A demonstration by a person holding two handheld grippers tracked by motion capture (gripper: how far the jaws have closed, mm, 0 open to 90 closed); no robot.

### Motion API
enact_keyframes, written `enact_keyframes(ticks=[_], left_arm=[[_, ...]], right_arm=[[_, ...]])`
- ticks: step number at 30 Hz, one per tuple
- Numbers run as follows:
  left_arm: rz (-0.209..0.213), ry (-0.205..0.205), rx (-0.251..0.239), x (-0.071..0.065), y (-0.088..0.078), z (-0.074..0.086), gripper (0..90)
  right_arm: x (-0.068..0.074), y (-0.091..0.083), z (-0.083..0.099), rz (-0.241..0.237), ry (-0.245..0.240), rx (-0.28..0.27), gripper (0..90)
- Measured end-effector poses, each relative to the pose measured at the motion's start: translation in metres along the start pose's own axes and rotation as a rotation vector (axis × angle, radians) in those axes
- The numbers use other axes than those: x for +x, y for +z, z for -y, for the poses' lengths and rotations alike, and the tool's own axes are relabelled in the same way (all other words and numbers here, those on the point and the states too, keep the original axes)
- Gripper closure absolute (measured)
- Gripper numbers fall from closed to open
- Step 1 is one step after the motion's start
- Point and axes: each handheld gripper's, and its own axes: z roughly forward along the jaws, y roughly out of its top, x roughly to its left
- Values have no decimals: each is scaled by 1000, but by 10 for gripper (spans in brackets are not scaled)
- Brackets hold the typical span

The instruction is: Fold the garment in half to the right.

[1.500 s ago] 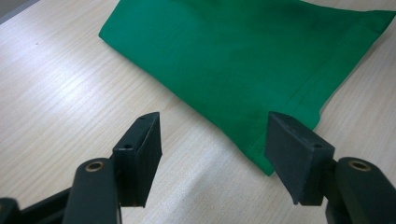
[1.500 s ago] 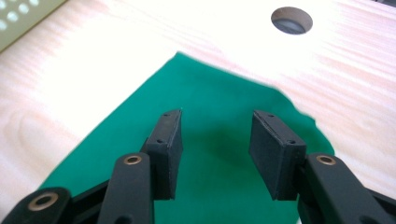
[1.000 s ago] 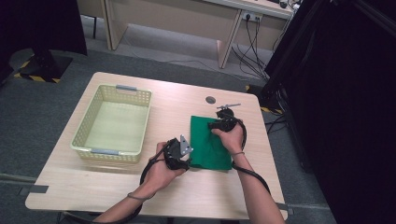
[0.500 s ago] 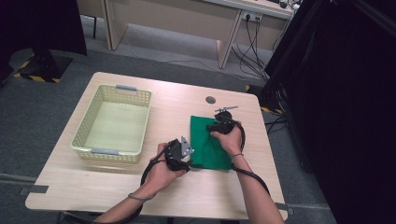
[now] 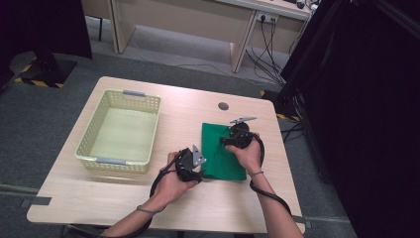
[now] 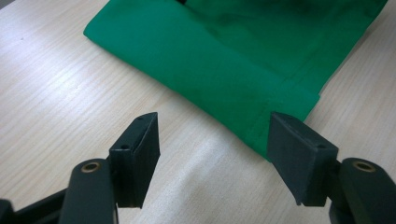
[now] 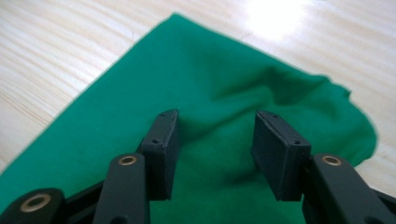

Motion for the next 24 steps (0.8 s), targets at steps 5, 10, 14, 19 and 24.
enact_keyframes(ticks=[5, 10, 14, 19, 24], left_arm=[[0, 1, 5, 0, 1, 2, 345], [-3, 0, -1, 0, 1, 0, 340], [-5, -7, -5, 0, 0, 0, 328], [-6, -18, -10, 2, -2, 2, 308], [-7, -27, -18, 3, -4, 1, 280]], right_arm=[[1, 11, 5, 11, -3, 15, 515], [0, 13, 6, 15, -5, 13, 516], [-1, 13, 8, 12, 7, 4, 507], [0, 1, 10, 0, 25, -25, 461], [-1, -12, 21, -9, 37, -34, 412]])
